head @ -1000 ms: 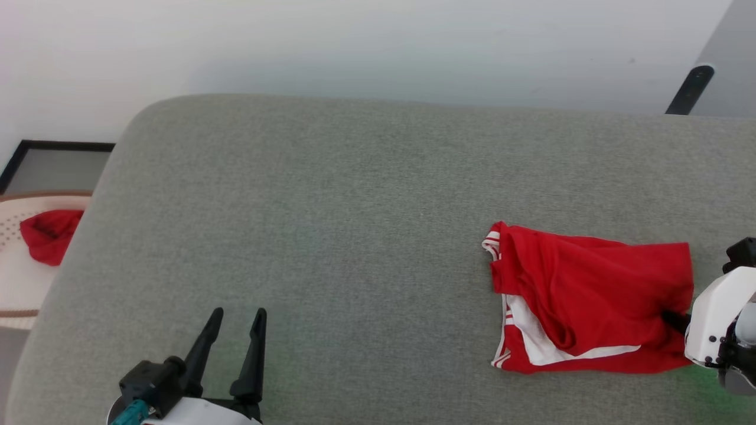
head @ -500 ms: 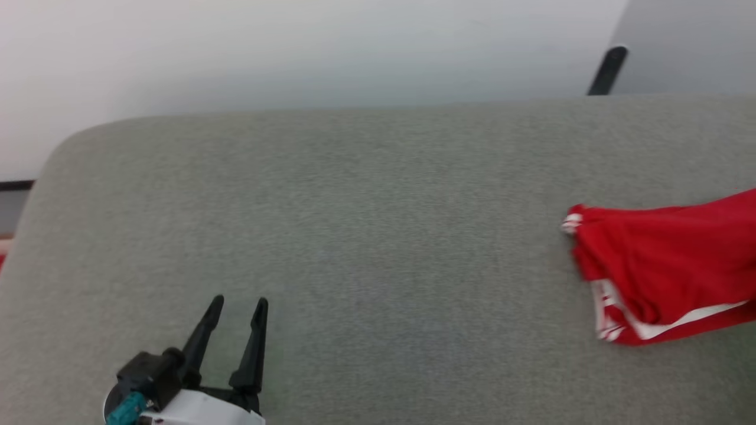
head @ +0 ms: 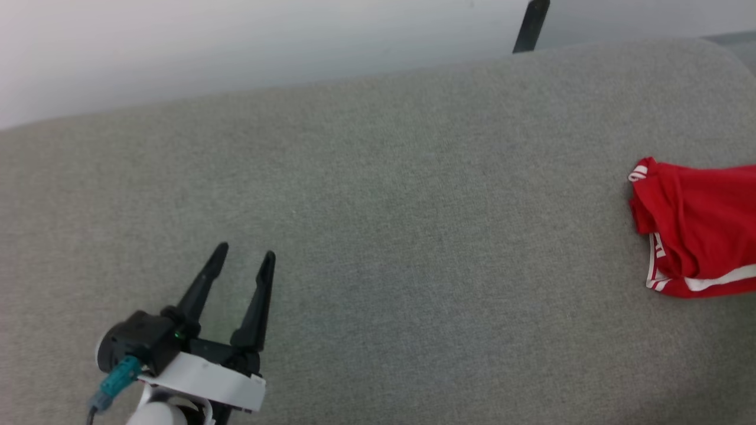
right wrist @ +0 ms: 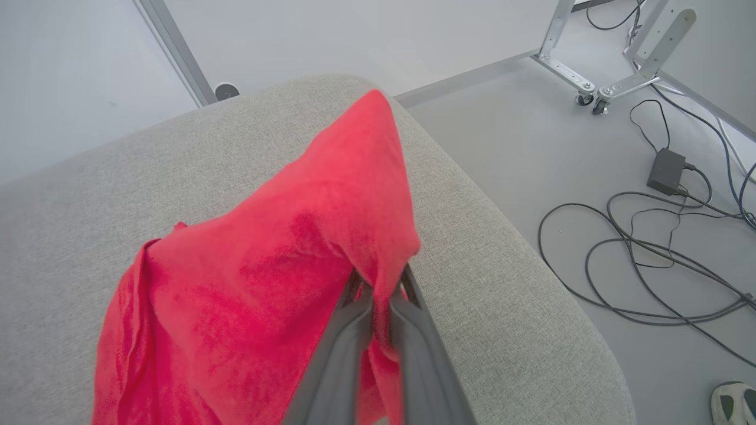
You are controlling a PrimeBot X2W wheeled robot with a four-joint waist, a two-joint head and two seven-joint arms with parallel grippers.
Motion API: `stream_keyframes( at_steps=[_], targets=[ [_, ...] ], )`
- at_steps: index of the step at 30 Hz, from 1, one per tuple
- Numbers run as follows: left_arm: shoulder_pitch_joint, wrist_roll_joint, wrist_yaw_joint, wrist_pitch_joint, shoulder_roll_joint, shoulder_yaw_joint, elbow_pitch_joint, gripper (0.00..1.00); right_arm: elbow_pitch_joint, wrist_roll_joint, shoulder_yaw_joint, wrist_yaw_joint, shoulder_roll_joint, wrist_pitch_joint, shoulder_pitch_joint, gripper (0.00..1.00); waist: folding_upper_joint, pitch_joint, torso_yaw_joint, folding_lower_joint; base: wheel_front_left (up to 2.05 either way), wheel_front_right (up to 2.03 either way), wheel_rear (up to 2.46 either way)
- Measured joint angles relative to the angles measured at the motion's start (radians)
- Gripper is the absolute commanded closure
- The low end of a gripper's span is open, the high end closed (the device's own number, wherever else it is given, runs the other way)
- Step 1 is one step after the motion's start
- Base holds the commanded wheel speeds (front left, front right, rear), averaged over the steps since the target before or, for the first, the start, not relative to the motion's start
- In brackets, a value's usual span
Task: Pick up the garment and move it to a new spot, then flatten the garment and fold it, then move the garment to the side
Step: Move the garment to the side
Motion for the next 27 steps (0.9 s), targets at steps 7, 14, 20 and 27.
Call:
stream_keyframes(
  at_steps=[7, 14, 20, 27],
  targets=[
    [-0.032, 0.025, -0.007, 0.000, 0.037, 0.010, -0.068, 0.00, 0.085, -0.113, -0.009, 0.000, 0.015, -0.100, -0.096, 1.00, 0.0000, 0.064, -0.017, 0.0000, 0.00, 0.00, 0.00],
    [-0.056, 0.047, -0.008, 0.000, 0.064, 0.010, -0.118, 0.00, 0.218, -0.253, -0.024, 0.000, 0.020, -0.190, -0.179, 1.00, 0.0000, 0.124, -0.010, 0.0000, 0.00, 0.00, 0.00],
    [-0.065, 0.061, -0.009, 0.000, 0.070, 0.025, -0.132, 0.00, 0.314, -0.331, -0.047, 0.000, 0.052, -0.249, -0.227, 1.00, 0.0000, 0.161, -0.002, -0.0001, 0.00, 0.00, 0.00],
    [-0.074, 0.062, -0.012, 0.000, 0.060, 0.056, -0.116, 0.00, 0.364, -0.393, -0.077, 0.000, 0.055, -0.285, -0.255, 0.00, 0.0000, 0.168, -0.005, -0.0001, 0.00, 0.00, 0.00]
  ],
)
